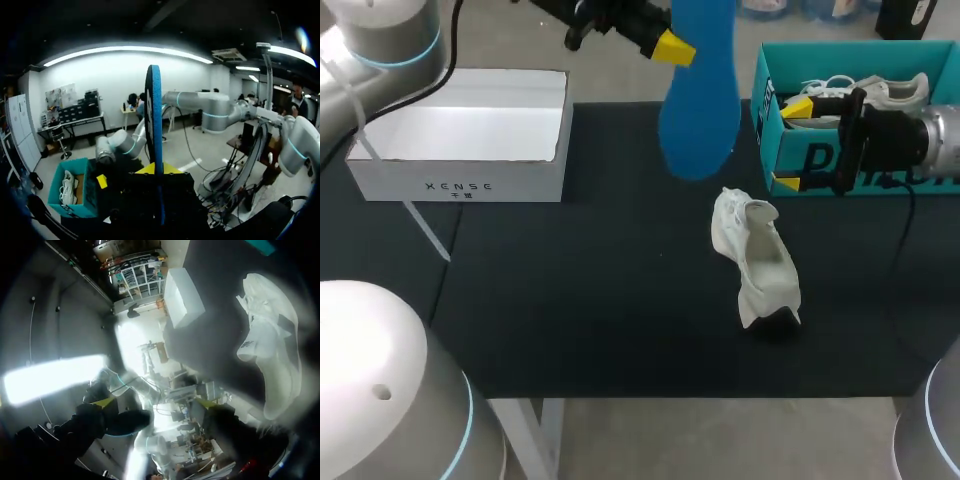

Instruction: Take the shoe out of the shoebox, open the shoe tongue, remove and reinsert the insole, then place the shoe into the shoebox

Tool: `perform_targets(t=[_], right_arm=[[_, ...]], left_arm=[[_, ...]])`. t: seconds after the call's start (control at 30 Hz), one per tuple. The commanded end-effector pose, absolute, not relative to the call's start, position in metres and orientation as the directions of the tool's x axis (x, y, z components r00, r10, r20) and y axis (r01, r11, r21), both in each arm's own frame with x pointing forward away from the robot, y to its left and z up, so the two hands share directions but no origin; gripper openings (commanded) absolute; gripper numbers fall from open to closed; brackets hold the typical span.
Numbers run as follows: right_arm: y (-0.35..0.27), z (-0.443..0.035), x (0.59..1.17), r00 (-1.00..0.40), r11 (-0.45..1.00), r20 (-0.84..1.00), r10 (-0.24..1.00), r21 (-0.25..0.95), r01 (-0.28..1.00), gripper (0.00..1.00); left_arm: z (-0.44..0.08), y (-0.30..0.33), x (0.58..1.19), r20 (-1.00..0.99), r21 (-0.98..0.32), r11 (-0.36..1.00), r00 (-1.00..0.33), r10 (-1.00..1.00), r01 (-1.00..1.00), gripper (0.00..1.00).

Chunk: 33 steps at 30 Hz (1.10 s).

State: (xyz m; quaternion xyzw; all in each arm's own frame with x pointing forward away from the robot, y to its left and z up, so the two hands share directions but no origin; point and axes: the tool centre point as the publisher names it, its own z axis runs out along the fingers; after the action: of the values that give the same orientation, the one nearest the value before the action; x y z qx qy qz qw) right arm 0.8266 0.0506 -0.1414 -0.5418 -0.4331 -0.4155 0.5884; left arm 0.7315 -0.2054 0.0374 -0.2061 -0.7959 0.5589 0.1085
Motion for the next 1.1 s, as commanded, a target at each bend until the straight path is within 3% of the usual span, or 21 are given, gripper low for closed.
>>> perform_targets(t=[0.03, 1.1], right_arm=[[0.0515, -0.1418, 0.8272, 0.279, 0.068, 0.96, -0.018, -0.278, 0.958, 1.0], [0.0515, -0.1418, 0.8272, 0.279, 0.068, 0.96, -0.018, -0.278, 0.958, 1.0]], left_arm=[[0.0185, -0.1877, 0.6951, -0.293, -0.885, 0.258, -0.895, 0.336, 0.387, 0.0], [0.0146, -0.1885, 0.6903, -0.32, -0.87, 0.271, -0.89, 0.326, 0.412, 0.0]])
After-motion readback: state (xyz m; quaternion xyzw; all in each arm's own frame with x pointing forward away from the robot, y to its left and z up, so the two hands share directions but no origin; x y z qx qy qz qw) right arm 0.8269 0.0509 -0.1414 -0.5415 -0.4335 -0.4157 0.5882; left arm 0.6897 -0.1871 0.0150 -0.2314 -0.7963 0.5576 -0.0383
